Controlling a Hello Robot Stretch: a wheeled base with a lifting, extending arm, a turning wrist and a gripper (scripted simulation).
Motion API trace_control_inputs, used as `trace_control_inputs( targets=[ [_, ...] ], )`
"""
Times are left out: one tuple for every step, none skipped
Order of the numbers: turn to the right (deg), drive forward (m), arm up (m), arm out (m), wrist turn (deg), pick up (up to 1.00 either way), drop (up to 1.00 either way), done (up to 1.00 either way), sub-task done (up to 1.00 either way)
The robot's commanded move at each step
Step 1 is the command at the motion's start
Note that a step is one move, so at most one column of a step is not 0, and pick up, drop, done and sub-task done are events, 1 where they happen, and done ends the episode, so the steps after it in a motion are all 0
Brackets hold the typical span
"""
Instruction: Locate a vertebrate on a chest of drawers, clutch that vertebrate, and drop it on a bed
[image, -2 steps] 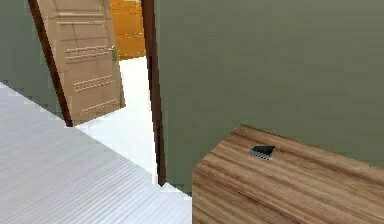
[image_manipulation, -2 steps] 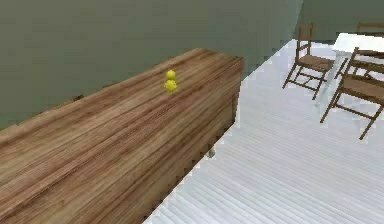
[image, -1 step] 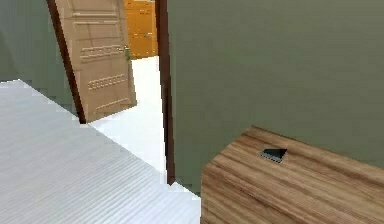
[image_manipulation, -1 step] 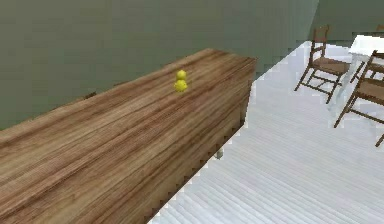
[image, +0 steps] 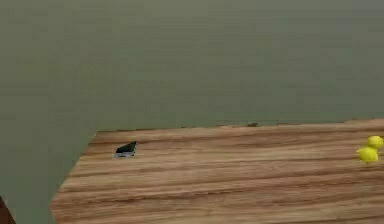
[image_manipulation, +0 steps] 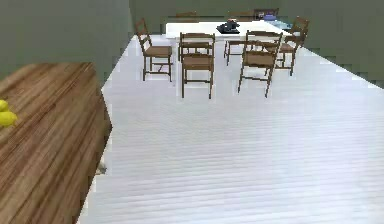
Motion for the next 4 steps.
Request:
trace_control_inputs(
  targets=[
    [45.0, 0.00, 0.00, 0.00, 0.0, 0.00, 0.00, 0.00, 0.00],
    [0.0, 0.50, 0.00, 0.00, 0.0, 0.00, 0.00, 0.00, 0.00],
    [-45.0, 0.00, 0.00, 0.00, 0.0, 0.00, 0.00, 0.00, 0.00],
    [-39.0, 0.00, 0.00, 0.00, 0.0, 0.00, 0.00, 0.00, 0.00]
  ],
)
